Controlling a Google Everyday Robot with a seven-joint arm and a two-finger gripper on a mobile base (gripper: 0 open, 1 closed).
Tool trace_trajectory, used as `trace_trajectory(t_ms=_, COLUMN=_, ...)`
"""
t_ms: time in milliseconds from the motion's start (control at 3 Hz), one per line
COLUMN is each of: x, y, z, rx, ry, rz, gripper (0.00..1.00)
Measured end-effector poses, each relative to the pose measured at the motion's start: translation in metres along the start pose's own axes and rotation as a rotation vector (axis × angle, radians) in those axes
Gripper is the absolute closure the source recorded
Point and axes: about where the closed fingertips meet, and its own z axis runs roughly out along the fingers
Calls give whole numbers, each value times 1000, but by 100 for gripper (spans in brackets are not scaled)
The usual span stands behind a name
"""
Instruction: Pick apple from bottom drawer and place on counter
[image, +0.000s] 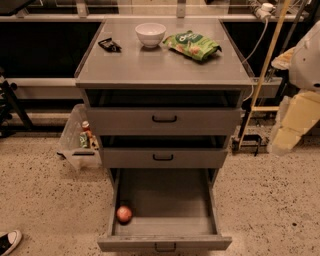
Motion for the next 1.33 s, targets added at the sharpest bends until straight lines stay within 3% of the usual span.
trace_trajectory(t_ms=333, x=-12, y=16, z=48, rx=-50, ry=-118, rz=78, gripper=0)
trace_trajectory(t_ms=1000, x=-73, y=96, z=184, rx=-272, ry=-441, rz=206, gripper=0)
trace_trajectory(t_ms=1333, x=-97, y=94, z=198, rx=-247, ry=-509, rz=231, gripper=0)
